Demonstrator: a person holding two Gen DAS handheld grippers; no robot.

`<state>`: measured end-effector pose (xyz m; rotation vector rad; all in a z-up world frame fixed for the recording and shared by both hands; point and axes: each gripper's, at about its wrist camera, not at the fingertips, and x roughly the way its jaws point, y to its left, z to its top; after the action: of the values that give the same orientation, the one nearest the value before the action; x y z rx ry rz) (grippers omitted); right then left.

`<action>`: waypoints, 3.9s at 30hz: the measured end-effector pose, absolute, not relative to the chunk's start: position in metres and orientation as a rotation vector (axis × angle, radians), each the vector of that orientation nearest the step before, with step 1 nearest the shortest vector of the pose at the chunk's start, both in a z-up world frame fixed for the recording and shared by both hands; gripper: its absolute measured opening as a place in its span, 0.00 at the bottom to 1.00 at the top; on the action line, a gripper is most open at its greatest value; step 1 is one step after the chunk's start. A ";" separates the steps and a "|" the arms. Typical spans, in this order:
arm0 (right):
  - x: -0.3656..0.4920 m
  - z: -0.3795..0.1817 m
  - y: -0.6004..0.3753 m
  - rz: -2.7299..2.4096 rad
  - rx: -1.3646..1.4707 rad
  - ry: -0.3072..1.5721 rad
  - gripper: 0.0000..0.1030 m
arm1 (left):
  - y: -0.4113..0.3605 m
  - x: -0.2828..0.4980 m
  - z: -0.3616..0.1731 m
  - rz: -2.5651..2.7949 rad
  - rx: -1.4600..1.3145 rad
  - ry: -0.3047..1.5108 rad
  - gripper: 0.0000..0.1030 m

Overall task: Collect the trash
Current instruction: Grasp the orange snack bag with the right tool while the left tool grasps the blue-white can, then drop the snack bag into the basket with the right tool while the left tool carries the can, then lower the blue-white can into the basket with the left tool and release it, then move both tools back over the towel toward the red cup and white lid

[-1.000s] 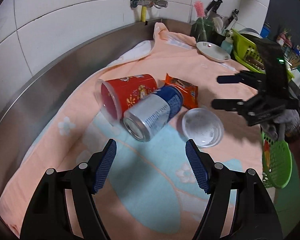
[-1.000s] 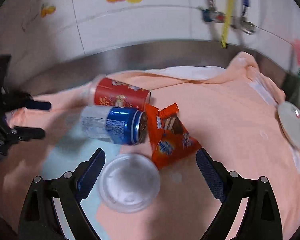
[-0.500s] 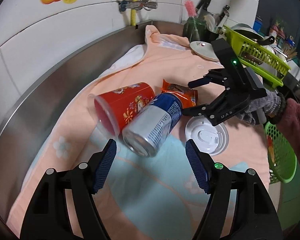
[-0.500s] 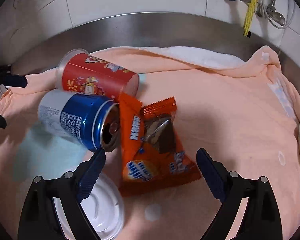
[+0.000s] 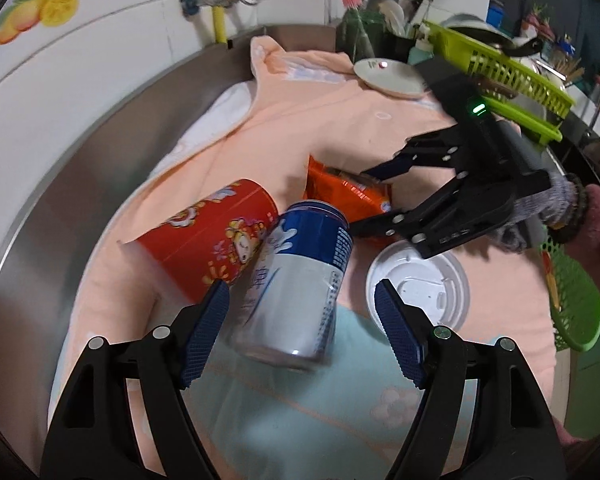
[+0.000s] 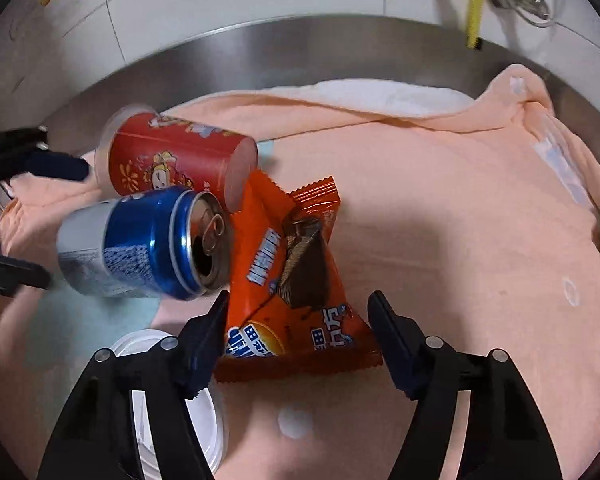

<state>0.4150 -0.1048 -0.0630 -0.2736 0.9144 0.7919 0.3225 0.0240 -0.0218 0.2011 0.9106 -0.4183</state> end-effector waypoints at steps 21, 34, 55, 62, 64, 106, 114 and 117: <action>0.396 -0.039 -0.147 0.735 -0.062 0.850 0.64 | 0.006 0.362 -0.054 -0.382 0.268 0.997 0.65; 0.337 -0.007 -0.187 0.626 -0.012 0.815 0.64 | 0.005 0.337 -0.042 -0.326 0.232 0.980 0.61; 0.102 -0.070 -0.415 0.016 0.120 1.017 0.65 | -0.103 0.185 0.032 -0.606 0.166 0.833 0.59; 0.075 -0.095 -0.450 -0.037 0.231 1.037 0.74 | -0.166 0.154 0.029 -0.712 0.187 0.842 0.58; 0.072 -0.096 -0.454 -0.048 0.234 1.024 0.82 | -0.184 0.147 0.026 -0.735 0.198 0.849 0.58; -0.063 -0.049 -0.527 -0.110 0.397 0.727 0.86 | -0.444 0.128 -0.155 -0.844 0.283 1.227 0.66; -0.055 -0.035 -0.513 -0.086 0.369 0.707 0.86 | -0.420 0.131 -0.132 -0.860 0.240 1.182 0.68; -0.049 -0.027 -0.504 -0.073 0.350 0.694 0.86 | -0.399 0.133 -0.117 -0.852 0.213 1.161 0.68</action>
<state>-0.0489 -0.5040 -0.0268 0.3498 0.6940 -0.0727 0.1331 -0.3995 -0.1172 0.2130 1.1610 -0.8516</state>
